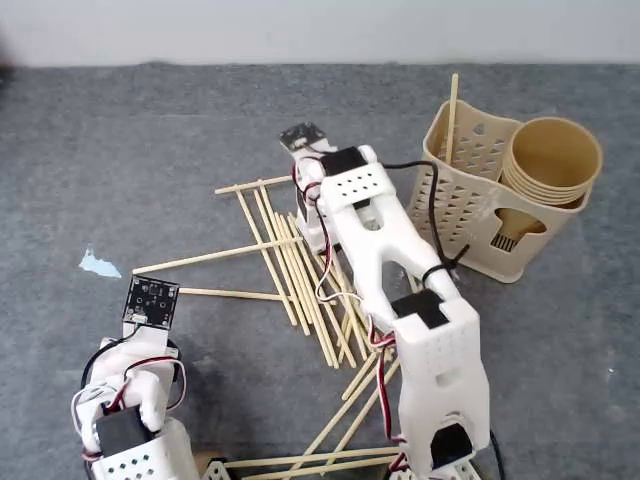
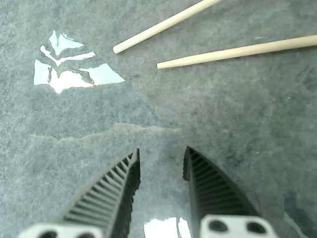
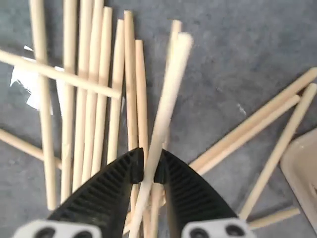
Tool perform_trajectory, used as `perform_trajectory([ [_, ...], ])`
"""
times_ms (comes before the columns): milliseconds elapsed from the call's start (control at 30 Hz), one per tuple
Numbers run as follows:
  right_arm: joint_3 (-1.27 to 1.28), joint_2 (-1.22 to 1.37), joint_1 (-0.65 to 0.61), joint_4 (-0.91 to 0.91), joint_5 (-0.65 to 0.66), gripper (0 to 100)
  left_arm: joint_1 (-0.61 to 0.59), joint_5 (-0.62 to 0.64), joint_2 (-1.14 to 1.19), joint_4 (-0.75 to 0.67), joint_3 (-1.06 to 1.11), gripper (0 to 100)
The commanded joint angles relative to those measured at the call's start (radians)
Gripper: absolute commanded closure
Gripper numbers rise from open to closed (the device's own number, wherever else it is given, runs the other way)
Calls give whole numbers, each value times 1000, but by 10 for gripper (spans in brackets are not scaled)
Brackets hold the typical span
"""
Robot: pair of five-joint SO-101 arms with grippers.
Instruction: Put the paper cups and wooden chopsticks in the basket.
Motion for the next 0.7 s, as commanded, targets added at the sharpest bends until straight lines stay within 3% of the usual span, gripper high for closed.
perform_trajectory([
  [0,-37,-130,10,28,11,963,5,6,-8,6,-12,863],
  [533,-69,-255,10,58,14,964,5,6,-8,6,-12,863],
  [667,-118,-364,10,107,74,964,5,6,-8,6,-12,863],
])
